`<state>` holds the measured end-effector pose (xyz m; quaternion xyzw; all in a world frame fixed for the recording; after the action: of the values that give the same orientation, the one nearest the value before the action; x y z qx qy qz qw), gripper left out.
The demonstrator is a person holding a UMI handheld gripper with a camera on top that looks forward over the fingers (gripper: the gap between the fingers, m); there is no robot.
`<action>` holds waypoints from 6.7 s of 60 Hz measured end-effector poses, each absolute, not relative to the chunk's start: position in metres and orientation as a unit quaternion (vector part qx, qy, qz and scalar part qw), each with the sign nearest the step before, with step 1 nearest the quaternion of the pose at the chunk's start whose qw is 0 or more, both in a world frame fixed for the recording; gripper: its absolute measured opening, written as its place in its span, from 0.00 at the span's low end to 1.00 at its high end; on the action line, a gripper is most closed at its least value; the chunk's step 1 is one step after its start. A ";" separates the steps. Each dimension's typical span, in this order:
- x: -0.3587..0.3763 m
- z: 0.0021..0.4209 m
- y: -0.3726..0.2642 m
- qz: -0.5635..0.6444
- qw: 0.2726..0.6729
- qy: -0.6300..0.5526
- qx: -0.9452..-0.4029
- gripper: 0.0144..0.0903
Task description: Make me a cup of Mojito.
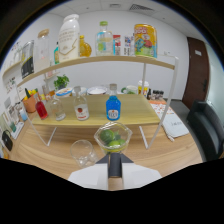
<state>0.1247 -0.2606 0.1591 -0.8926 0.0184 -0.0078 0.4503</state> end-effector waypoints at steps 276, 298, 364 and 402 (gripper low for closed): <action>0.032 0.193 -0.121 0.017 0.524 -0.005 -0.852 0.67; 0.034 0.179 -0.108 0.023 0.521 -0.003 -0.853 0.28; 0.153 0.165 -0.210 -0.266 0.484 -0.186 -0.813 0.25; 0.122 0.203 -0.186 -0.607 0.264 -0.621 -0.419 0.25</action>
<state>0.1222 -0.1863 0.2035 -0.4192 -0.6213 -0.6069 0.2644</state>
